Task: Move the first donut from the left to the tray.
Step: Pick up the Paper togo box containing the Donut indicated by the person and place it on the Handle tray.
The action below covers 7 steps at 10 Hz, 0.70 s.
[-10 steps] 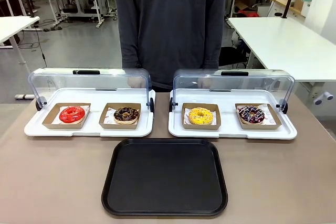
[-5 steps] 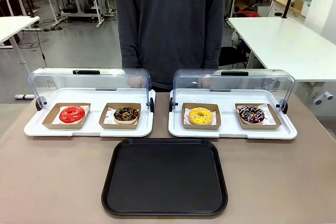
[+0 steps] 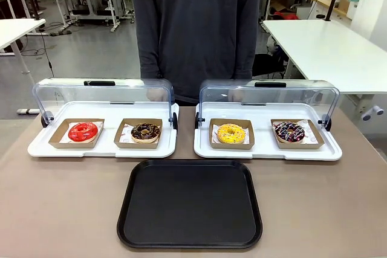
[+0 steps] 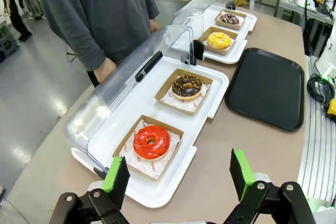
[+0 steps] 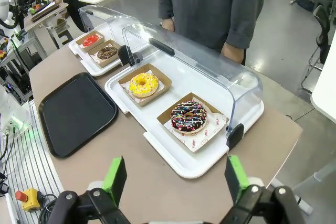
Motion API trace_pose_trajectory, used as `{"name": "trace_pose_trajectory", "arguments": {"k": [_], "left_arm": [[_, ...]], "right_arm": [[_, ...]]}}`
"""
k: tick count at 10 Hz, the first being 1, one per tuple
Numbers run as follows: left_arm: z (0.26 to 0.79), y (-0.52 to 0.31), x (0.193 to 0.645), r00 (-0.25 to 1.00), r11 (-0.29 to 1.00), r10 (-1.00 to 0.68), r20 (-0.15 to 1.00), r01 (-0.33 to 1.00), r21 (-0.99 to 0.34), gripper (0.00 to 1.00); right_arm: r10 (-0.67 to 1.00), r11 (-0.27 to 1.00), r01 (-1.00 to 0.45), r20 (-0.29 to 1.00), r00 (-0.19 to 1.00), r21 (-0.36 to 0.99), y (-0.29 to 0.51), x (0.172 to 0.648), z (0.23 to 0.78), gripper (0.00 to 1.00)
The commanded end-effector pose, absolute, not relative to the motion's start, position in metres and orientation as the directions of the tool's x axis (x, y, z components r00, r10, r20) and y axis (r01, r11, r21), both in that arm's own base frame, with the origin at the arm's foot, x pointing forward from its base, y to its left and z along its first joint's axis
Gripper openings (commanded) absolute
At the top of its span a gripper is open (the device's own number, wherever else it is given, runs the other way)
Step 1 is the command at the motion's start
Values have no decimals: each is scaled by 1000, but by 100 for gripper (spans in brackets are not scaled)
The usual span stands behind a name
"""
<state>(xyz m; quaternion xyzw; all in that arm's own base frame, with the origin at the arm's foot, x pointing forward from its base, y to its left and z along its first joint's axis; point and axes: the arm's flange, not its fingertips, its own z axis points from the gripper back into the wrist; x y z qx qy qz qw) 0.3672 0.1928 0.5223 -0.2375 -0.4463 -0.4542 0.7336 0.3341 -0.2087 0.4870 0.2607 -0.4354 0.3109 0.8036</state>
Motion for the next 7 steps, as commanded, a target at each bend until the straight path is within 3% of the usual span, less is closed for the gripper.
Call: {"name": "trace_pose_trajectory", "arguments": {"k": [1,7], "left_arm": [[524,194,367,177,465,-454,873,883,63,100],[524,194,367,177,465,-454,873,883,63,100]], "right_arm": [[259,669,-730,876,407,142,-209,338,489,100],[259,669,-730,876,407,142,-209,338,489,100]]}}
